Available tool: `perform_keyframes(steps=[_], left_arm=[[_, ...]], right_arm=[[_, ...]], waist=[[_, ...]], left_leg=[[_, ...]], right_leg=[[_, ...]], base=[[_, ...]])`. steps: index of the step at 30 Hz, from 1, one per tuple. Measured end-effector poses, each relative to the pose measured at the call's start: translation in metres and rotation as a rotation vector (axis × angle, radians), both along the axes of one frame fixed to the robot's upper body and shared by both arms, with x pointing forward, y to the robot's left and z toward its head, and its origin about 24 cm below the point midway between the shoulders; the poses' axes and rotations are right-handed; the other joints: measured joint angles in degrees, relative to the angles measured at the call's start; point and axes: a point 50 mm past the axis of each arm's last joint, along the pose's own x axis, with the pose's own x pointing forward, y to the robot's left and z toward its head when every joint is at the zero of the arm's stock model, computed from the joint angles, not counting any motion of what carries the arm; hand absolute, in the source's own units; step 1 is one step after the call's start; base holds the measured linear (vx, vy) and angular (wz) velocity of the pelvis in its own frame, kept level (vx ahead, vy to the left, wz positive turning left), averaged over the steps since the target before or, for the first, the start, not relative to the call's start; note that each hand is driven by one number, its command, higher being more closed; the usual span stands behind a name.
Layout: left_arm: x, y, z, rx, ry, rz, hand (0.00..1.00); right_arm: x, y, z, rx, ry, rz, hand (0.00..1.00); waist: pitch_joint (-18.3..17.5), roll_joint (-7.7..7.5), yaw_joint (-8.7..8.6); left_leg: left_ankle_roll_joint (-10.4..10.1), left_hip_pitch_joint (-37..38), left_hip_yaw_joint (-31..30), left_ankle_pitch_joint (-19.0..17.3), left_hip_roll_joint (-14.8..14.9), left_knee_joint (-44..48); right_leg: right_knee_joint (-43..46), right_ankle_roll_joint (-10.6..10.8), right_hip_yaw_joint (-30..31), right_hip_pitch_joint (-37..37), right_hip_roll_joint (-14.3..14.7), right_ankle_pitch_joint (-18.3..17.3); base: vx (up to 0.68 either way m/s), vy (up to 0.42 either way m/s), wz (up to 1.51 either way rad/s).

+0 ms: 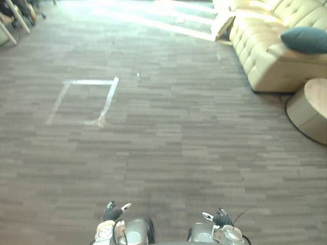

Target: Pick up cushions and gather them together orderly.

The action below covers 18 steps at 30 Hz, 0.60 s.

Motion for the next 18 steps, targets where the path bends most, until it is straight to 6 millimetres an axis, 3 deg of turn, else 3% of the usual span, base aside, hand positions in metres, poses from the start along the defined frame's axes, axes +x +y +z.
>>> perform_keyframes(steps=[1, 2, 3, 4, 5, 6, 7, 8, 9, 11, 12, 13, 14, 15, 17, 18], left_arm=[[-0.002, -0.003, -0.002, -0.006, 0.016, -0.014, 0.00], [-0.003, -0.005, -0.003, -0.007, 0.024, -0.028, 0.00], [-0.003, -0.004, -0.003, -0.006, 0.025, -0.030, 0.00], [-0.005, -0.003, -0.004, -0.002, 0.034, -0.030, 0.00], [-0.008, -0.002, -0.005, 0.000, 0.041, -0.026, 0.00], [-0.009, -0.002, -0.005, 0.002, 0.042, -0.028, 0.00], [-0.010, -0.005, -0.006, -0.002, 0.051, -0.038, 0.00], [-0.011, -0.012, -0.007, -0.021, 0.053, -0.035, 0.00], [-0.011, -0.014, -0.008, -0.026, 0.052, -0.035, 0.00], [-0.008, -0.021, -0.006, -0.046, 0.033, -0.018, 0.00], [-0.007, -0.020, -0.006, -0.045, 0.027, -0.018, 0.00], [-0.002, -0.016, -0.002, -0.037, 0.000, -0.001, 0.00], [0.000, -0.015, -0.001, -0.032, -0.010, 0.000, 0.00], [0.004, -0.009, 0.003, -0.013, -0.033, -0.006, 0.00], [0.009, -0.006, 0.006, -0.002, -0.059, -0.007, 0.00], [0.012, -0.007, 0.009, -0.005, -0.082, 0.001, 0.00]], right_arm=[[0.007, -0.002, 0.003, -0.008, -0.023, 0.005, 0.00], [0.011, -0.004, 0.005, -0.013, -0.033, 0.013, 0.00], [0.012, -0.003, 0.005, -0.012, -0.035, 0.014, 0.00], [0.013, -0.004, 0.006, -0.012, -0.038, 0.011, 0.00], [0.013, -0.005, 0.006, -0.017, -0.038, 0.011, 0.00], [0.012, -0.006, 0.006, -0.018, -0.035, 0.011, 0.00], [0.012, -0.012, 0.007, -0.031, -0.036, 0.012, 0.00], [0.014, -0.017, 0.008, -0.041, -0.044, 0.003, 0.00], [0.014, -0.018, 0.009, -0.043, -0.046, -0.003, 0.00], [0.015, -0.021, 0.011, -0.047, -0.058, -0.023, 0.00], [0.015, -0.019, 0.010, -0.044, -0.052, -0.023, 0.00], [0.012, -0.013, 0.007, -0.026, -0.031, -0.020, 0.00], [0.011, -0.011, 0.007, -0.024, -0.028, -0.017, 0.00], [0.008, -0.007, 0.004, -0.014, -0.008, -0.003, 0.00], [0.005, -0.002, 0.001, -0.002, 0.014, 0.009, 0.00], [0.005, -0.002, 0.000, -0.001, 0.018, 0.007, 0.00]], waist=[[0.23, 0.66, -0.72], [0.31, 0.84, -1.05], [0.26, 0.73, -1.11], [0.17, 0.22, -1.31], [0.10, -0.15, -1.77], [0.06, -0.20, -1.87], [-0.62, 0.78, -2.54], [-1.55, 3.06, -2.13], [-1.61, 3.46, -2.16], [-0.31, 6.08, -2.70], [-0.16, 6.42, -2.60], [0.59, 5.85, -1.77], [0.81, 5.45, -1.41], [1.15, 3.73, -0.81], [0.81, 2.85, -0.35], [0.86, 2.88, 0.11]], left_leg=[[-0.03, 4.41, 0.54, 0.02, 1.12, -3.97], [-0.04, 6.99, 1.53, 0.02, 1.94, -6.29], [-0.04, 7.51, 1.77, 0.02, 1.99, -6.86], [-0.17, 10.09, 2.32, -0.06, 1.53, -8.55], [-2.31, 12.80, 1.75, -1.34, 1.18, -8.53], [-2.99, 13.76, 1.06, -1.79, 1.07, -8.36], [-4.28, 15.72, -0.91, -2.59, 2.20, -7.07], [-4.94, 13.77, -2.46, -2.16, 4.54, -0.30], [-5.67, 12.40, -3.10, -1.63, 5.26, 3.50], [-9.56, -0.58, -7.70, 8.02, 11.33, 36.14], [-9.47, -2.79, -7.32, 7.68, 12.75, 41.38], [-8.28, -7.86, -5.73, 5.14, 15.07, 51.99], [-8.01, -9.16, -5.32, 4.39, 15.03, 53.51], [-7.41, -13.30, -3.76, 2.76, 14.12, 53.58], [-6.48, -19.40, -1.45, 1.05, 12.45, 47.07], [-5.87, -22.46, 0.52, 0.08, 10.83, 36.74]], right_leg=[[-8.32, -0.59, -4.35, -4.17, 1.69, -1.07], [-20.79, -0.83, -7.95, -7.29, 3.84, 0.82], [-25.04, -0.89, -8.75, -8.22, 4.50, 2.46], [-37.14, -1.57, -9.37, -10.00, 6.30, 8.26], [-45.05, -2.15, -7.93, -10.66, 7.75, 13.00], [-45.91, -3.66, -6.86, -10.80, 8.12, 15.42], [-40.59, -8.94, -3.62, -11.47, 9.35, 20.79], [-34.13, -9.88, -3.61, -12.88, 9.97, 15.27], [-33.01, -9.65, -4.02, -12.67, 10.00, 13.93], [-33.80, -10.29, -5.66, -4.94, 12.92, 7.90], [-34.66, -10.31, -5.61, -3.13, 13.82, 7.34], [-36.89, -10.96, -4.90, 3.36, 15.29, 5.17], [-37.75, -10.91, -4.48, 5.23, 15.40, 4.68], [-41.19, -10.53, -3.40, 10.43, 15.41, 3.59], [-46.14, -9.95, -1.88, 15.91, 15.38, 2.91], [-48.29, -8.49, -0.31, 19.27, 15.04, 3.06]], base=[[0.62, 0.004, -0.11], [0.49, -0.011, -0.13], [0.61, -0.036, -0.07], [0.66, -0.075, 0.16], [0.69, -0.099, 0.23], [0.91, -0.155, 0.36], [0.88, -0.196, 0.15], [0.87, -0.217, 0.10], [0.54, -0.185, -0.01], [0.64, -0.208, 0.12], [0.84, -0.207, -0.01], [0.55, -0.098, -0.14], [0.80, -0.145, -0.23], [0.61, -0.120, -0.28], [0.58, -0.097, -0.40], [0.61, -0.015, -0.56]])
